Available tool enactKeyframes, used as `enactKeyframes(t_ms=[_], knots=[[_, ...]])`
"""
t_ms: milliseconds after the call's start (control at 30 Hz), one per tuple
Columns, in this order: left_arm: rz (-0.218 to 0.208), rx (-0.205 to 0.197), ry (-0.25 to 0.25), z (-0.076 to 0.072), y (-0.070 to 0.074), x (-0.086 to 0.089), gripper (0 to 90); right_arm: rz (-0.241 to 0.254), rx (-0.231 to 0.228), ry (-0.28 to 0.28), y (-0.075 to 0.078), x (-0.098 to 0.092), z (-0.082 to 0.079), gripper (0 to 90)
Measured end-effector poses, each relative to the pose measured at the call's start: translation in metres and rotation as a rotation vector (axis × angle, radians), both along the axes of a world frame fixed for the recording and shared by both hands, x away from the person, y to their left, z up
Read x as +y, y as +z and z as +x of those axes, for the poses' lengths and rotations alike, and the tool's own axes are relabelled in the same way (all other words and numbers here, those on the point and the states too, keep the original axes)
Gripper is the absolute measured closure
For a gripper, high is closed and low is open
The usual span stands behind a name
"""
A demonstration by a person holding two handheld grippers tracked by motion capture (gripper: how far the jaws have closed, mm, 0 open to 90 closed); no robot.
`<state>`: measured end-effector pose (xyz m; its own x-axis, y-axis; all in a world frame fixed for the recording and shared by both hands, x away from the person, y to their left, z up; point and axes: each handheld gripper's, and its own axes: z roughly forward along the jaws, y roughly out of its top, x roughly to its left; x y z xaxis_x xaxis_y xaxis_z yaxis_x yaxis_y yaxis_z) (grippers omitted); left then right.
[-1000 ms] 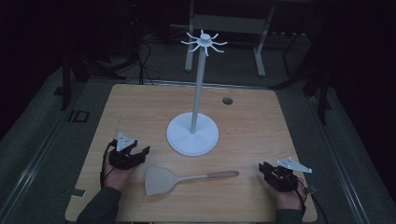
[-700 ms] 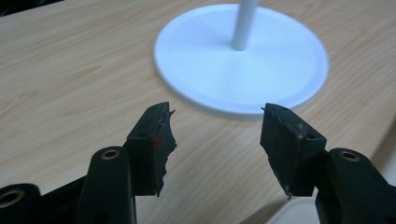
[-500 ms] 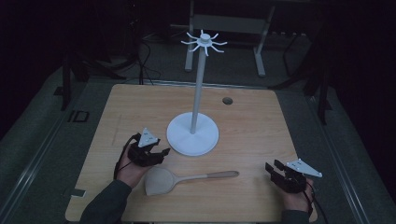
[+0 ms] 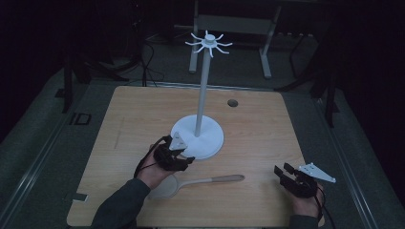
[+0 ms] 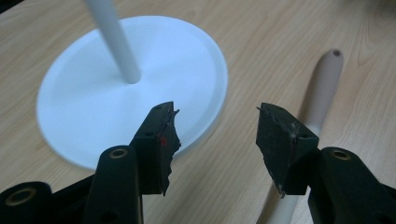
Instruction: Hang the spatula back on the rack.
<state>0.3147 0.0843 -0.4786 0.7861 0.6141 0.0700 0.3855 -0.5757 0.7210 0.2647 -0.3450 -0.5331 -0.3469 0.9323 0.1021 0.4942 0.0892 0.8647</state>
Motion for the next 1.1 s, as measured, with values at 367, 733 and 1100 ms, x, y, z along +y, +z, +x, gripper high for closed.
enactKeyframes(t_ms=[367,733,1100], knots=[[0.079,0.046,-0.106,0.002,-0.010,-0.042,50.6,0.046,-0.012,-0.012,0.000,-0.006,-0.001,58.6],[0.165,0.118,-0.194,0.003,-0.021,-0.067,52.8,0.062,0.007,-0.023,0.001,-0.006,-0.001,55.4],[0.257,0.183,-0.291,0.003,-0.037,-0.092,62.0,0.059,0.015,-0.035,0.000,-0.007,0.000,54.5]])
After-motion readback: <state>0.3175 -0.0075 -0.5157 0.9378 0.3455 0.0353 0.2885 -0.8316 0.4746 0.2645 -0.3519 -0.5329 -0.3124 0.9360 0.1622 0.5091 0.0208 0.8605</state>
